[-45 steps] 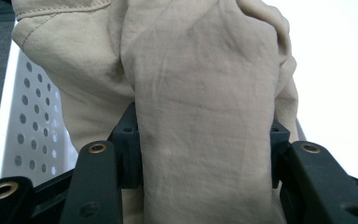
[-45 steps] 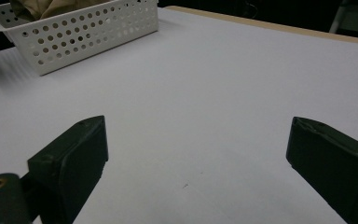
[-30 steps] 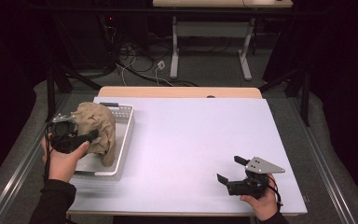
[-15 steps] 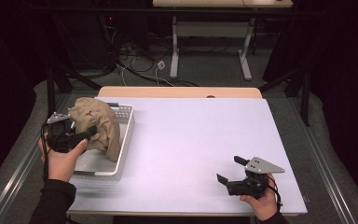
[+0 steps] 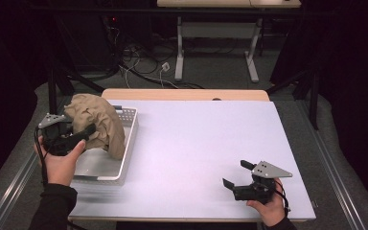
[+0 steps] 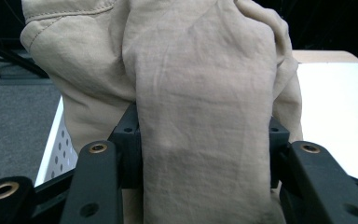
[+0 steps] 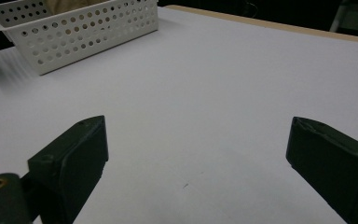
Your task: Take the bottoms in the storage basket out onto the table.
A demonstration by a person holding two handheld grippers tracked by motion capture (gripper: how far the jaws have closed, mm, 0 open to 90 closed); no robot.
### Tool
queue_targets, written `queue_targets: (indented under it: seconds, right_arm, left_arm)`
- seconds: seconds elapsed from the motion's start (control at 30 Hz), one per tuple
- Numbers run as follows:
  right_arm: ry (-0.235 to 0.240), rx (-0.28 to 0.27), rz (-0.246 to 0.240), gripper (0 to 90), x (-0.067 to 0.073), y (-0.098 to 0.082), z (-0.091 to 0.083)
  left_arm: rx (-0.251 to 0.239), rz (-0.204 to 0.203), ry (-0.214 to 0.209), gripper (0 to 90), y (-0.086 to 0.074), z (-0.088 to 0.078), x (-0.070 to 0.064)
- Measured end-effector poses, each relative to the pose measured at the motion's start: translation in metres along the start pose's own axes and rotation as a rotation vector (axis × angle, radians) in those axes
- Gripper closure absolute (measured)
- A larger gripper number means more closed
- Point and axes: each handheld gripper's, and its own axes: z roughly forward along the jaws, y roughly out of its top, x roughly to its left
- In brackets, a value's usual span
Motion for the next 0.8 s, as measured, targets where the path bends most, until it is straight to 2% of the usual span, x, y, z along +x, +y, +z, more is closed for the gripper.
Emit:
queue_targets:
  seconds: [0.2,0.8]
  right_arm:
    - [-0.001,-0.001,-0.001,5.4,0.000,0.000,0.000]
    - [-0.001,0.000,-0.002,5.6,0.000,0.000,0.000]
  left_arm:
    - [-0.041,-0.002,0.001,49.5,0.000,-0.004,0.000]
    - [-0.085,0.015,0.016,56.6,0.005,-0.012,-0.004]
